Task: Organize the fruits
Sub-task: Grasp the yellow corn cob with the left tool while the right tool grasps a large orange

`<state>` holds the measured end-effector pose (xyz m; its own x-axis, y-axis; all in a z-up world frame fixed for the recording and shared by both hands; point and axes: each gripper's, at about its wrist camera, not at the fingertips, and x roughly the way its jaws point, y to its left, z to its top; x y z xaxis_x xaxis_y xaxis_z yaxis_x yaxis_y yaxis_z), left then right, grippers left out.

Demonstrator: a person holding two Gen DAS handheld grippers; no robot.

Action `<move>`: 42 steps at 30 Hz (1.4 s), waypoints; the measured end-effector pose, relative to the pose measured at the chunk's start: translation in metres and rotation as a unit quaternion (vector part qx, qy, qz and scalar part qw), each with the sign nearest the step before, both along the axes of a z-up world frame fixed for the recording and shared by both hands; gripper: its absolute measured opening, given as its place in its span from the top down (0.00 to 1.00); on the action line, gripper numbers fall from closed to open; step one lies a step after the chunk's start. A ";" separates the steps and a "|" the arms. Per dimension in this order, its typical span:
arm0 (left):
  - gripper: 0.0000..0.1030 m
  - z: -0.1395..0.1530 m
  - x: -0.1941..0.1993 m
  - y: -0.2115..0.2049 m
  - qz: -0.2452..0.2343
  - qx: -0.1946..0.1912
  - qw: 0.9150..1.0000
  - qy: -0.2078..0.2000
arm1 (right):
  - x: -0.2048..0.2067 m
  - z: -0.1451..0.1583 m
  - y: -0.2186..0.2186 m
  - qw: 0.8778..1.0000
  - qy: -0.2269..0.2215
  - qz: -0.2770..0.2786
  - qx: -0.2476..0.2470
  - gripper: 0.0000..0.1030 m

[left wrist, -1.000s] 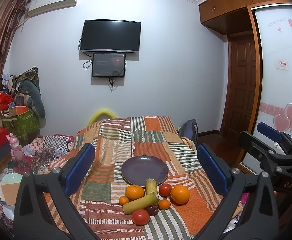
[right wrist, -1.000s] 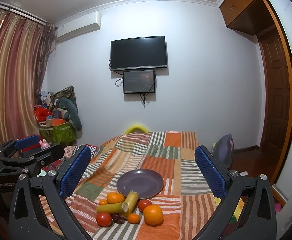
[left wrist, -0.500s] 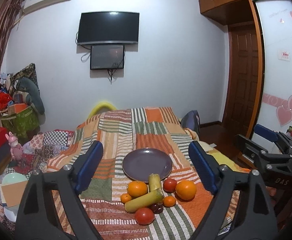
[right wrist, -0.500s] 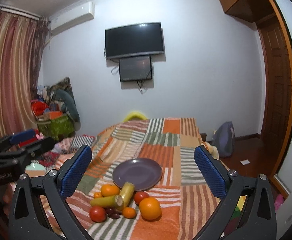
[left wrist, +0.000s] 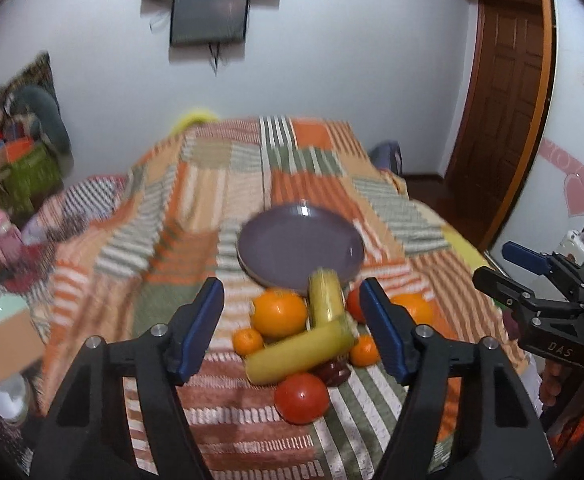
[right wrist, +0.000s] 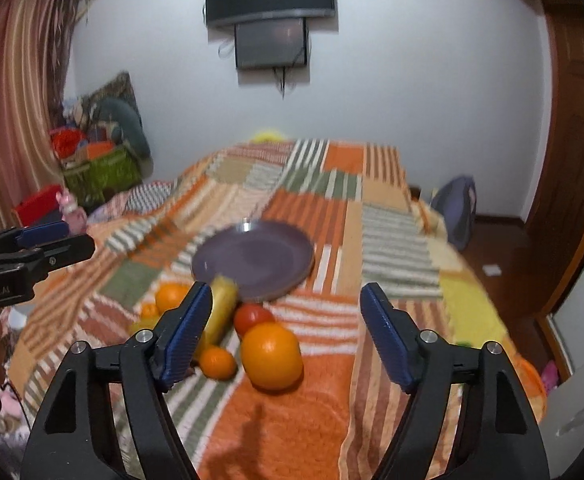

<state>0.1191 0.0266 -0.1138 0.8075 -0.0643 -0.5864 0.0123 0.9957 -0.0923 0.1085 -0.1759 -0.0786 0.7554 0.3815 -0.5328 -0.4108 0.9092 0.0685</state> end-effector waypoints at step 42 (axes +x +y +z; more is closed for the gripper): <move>0.63 -0.067 0.049 -0.008 -0.005 0.057 0.996 0.065 | 0.049 -0.085 0.019 0.986 0.156 0.054 -0.006 0.44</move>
